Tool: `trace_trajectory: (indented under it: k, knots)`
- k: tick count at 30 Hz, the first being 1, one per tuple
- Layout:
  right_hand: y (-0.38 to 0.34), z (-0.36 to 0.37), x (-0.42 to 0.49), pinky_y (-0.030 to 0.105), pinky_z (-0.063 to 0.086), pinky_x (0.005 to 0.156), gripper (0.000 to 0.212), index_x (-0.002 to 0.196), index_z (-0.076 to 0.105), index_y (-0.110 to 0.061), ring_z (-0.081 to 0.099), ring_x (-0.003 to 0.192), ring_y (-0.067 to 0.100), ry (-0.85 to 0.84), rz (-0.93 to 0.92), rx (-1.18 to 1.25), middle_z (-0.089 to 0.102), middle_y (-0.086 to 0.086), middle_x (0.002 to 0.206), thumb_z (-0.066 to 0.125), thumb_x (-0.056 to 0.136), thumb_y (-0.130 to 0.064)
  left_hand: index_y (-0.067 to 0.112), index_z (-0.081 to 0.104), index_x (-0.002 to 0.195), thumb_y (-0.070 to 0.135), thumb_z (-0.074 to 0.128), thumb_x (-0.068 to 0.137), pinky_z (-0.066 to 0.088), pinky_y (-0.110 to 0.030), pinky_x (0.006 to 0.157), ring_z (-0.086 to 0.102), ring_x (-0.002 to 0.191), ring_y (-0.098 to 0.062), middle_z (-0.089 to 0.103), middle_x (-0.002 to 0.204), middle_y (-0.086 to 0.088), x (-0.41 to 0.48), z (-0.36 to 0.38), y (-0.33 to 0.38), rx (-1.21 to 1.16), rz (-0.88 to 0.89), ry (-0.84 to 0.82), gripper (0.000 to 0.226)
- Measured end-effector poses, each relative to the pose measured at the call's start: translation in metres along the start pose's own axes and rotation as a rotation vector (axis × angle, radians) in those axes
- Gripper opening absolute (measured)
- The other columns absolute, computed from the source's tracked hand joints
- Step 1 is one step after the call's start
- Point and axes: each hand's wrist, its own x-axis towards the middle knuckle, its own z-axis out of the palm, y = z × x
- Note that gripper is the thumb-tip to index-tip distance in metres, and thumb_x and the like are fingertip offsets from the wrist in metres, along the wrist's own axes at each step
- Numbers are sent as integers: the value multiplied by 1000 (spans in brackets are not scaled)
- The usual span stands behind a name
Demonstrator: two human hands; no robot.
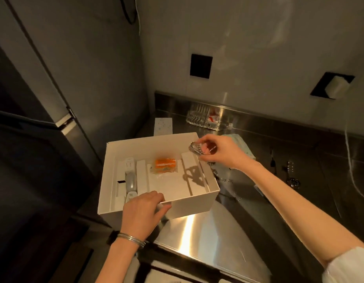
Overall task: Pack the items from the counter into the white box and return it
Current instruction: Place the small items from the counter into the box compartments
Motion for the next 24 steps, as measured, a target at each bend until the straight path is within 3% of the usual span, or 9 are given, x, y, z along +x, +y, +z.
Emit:
trace_trajectory:
  k: [3,6,13,18,24]
  knots:
    - [-14,43,49,27,51,78,44,115,57,-13,60,89,17,-139,-39,-163,62,4,100,75,75,-19,29,58,62,48,68,74,24,-11,41,51,45,-4,53,55,14,-3,3,-2,29,2,43,25]
    - [-15,80,82,29,48,71,42,113,52,-8,60,91,24,-152,79,-400,62,10,104,71,79,-25,31,57,63,55,42,79,32,-16,39,49,46,-1,52,56,15,-3,6,-4,46,-20,55,33]
    - [19,131,105,32,51,79,31,109,61,-10,64,101,27,-236,252,-795,65,9,110,68,80,-18,33,56,62,56,42,76,24,-13,45,47,48,1,51,56,16,-3,4,-3,44,-22,69,30]
    - [26,149,120,29,50,69,25,104,63,-9,67,95,26,-194,325,-693,68,8,105,66,81,-19,33,55,62,55,44,75,21,-15,46,46,49,1,49,56,15,-4,6,-5,79,-13,87,28]
    - [39,152,124,32,51,77,22,105,55,-9,62,100,28,-193,311,-642,63,11,111,61,86,-18,32,54,63,52,46,77,26,-15,44,47,50,-1,50,57,14,-3,11,-7,88,13,117,26]
